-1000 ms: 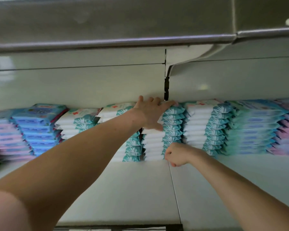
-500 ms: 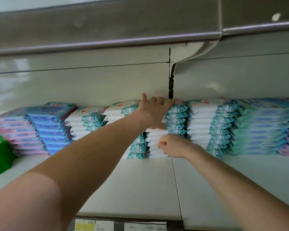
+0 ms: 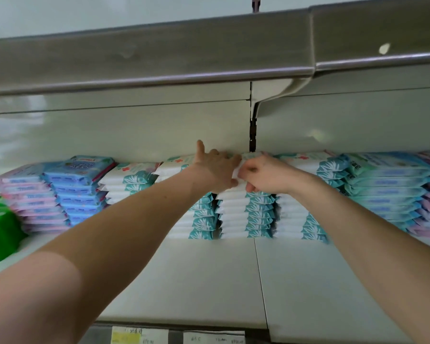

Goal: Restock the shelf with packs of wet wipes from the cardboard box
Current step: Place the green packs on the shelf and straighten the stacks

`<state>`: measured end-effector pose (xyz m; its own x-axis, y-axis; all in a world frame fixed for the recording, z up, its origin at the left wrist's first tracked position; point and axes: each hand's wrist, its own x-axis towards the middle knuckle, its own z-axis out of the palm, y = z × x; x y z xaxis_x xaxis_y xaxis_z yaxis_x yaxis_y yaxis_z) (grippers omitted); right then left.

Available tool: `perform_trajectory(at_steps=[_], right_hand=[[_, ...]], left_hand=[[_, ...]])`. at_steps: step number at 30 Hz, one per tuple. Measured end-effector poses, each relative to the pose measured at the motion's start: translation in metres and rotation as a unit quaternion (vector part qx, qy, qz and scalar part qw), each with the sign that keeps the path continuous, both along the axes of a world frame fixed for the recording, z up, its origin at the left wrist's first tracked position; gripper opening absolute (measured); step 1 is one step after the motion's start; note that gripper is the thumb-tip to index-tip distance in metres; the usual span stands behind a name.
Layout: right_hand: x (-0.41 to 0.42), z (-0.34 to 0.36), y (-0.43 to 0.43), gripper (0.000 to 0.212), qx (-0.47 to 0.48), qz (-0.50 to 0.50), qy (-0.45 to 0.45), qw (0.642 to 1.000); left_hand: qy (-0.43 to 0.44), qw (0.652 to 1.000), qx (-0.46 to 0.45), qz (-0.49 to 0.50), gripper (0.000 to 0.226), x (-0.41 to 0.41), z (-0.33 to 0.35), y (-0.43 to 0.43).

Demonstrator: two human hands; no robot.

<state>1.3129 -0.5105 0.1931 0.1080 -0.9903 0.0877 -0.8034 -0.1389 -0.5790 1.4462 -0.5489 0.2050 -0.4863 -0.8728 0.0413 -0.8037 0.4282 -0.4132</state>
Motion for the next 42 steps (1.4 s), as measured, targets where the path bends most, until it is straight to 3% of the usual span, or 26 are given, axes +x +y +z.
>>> perform_trajectory(at_steps=[7,9,12,17,22,25,31,37,42], right_hand=[[0.005,0.009,0.001,0.020,0.021,-0.005,0.032,0.999],[0.007,0.015,0.010,0.018,-0.026,-0.010,0.087,0.996],[0.019,0.019,0.016,0.020,-0.129,-0.032,0.218,0.967],[0.031,0.001,0.004,0.030,-0.142,-0.048,0.303,0.941],[0.040,-0.004,-0.001,0.031,-0.145,-0.075,0.321,0.933],[0.036,0.005,0.005,0.026,-0.113,-0.069,0.289,0.948],[-0.003,0.016,0.050,0.021,-0.103,-0.125,0.214,0.963],[-0.069,0.009,0.071,0.022,-0.135,-0.221,0.210,0.943],[-0.112,0.010,0.064,0.029,-0.186,-0.214,0.240,0.929]], left_hand=[[0.017,1.000,-0.018,0.005,0.078,0.010,0.003,0.005],[0.028,0.999,-0.019,0.023,0.085,0.018,0.007,0.009],[0.059,0.995,-0.029,0.077,0.069,0.029,0.008,0.010],[0.084,0.992,-0.053,0.075,0.048,0.037,-0.006,0.009],[0.085,0.992,-0.057,0.068,0.049,0.042,-0.008,0.005],[0.092,0.994,-0.033,0.053,0.055,0.043,-0.001,0.008],[0.101,0.990,-0.080,-0.050,0.052,0.011,0.009,0.026],[0.128,0.981,-0.061,-0.132,0.047,-0.052,0.006,0.042],[0.119,0.984,-0.066,-0.113,0.049,-0.087,0.008,0.035]])
